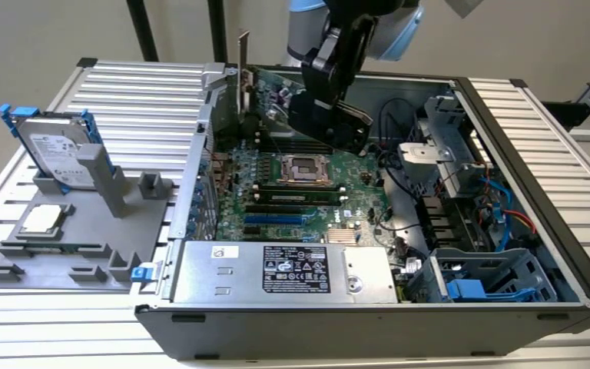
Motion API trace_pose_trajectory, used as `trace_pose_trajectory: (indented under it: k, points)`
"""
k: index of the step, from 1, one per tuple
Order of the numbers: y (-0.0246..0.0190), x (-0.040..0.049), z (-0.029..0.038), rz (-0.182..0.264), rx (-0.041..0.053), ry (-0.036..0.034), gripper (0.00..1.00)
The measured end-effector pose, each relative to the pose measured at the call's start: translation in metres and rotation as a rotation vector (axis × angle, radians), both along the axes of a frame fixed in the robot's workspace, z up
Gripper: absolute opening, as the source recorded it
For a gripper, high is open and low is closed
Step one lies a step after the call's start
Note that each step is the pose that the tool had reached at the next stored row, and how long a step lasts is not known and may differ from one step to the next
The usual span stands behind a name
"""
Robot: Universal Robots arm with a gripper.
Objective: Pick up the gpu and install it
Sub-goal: 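Insert the gpu into the slot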
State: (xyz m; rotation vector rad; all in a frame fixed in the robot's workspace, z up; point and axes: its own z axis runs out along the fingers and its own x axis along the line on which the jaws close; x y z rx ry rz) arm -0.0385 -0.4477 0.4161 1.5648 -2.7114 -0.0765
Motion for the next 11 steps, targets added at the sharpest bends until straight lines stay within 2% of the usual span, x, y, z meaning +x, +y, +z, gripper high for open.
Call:
trace_pose_trajectory:
  k: [11]
  points:
    - [0.0,0.0,0.0,0.127,0.0,0.0,0.0]
